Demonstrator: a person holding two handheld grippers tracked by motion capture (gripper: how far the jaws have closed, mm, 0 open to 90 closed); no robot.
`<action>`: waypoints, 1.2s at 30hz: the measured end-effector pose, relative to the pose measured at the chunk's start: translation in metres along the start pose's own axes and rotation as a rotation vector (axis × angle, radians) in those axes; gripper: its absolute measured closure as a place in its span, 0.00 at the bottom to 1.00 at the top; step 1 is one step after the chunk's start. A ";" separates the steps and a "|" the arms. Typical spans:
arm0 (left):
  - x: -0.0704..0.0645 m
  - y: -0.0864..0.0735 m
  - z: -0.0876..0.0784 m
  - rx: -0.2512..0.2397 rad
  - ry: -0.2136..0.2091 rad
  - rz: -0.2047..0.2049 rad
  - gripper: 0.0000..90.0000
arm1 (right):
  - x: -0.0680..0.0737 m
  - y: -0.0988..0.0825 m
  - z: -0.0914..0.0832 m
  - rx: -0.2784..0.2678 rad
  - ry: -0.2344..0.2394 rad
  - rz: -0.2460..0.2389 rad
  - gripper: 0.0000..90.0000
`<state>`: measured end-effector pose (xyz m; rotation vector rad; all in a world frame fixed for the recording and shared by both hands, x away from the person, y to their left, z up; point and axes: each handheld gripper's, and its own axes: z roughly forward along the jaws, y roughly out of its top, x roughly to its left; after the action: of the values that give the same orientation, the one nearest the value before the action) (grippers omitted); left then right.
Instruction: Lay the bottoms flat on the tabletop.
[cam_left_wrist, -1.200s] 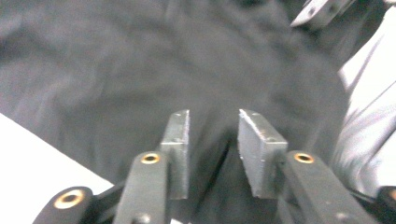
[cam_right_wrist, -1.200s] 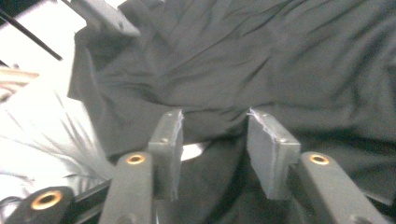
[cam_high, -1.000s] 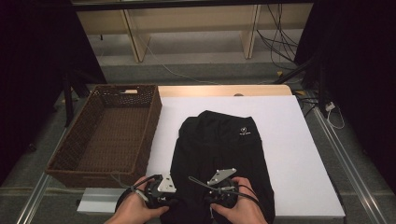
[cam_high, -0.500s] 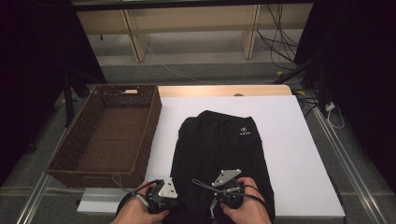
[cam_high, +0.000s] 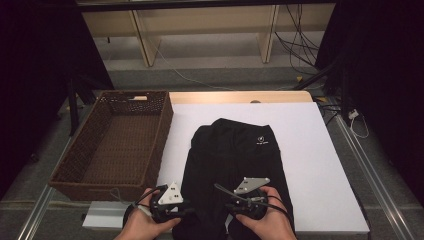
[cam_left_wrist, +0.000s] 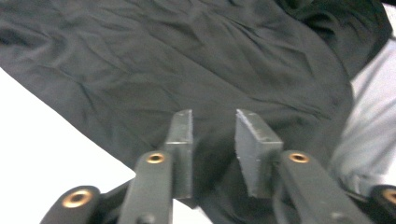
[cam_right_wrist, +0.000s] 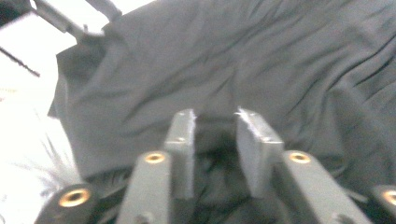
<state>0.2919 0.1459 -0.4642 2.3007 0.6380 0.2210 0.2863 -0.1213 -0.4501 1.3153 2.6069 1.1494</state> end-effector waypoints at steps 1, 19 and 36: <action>0.001 0.000 0.000 -0.012 0.004 0.002 0.67 | -0.004 0.000 -0.002 -0.041 0.005 -0.038 0.68; 0.008 0.002 0.006 -0.108 -0.013 -0.032 0.32 | -0.038 0.007 -0.013 -0.304 -0.002 0.081 0.32; 0.007 0.002 0.006 -0.121 0.013 -0.028 0.33 | -0.041 0.009 -0.016 -0.361 -0.047 0.073 0.26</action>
<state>0.3005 0.1446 -0.4678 2.1751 0.6453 0.2546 0.3137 -0.1565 -0.4454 1.3448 2.1952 1.4910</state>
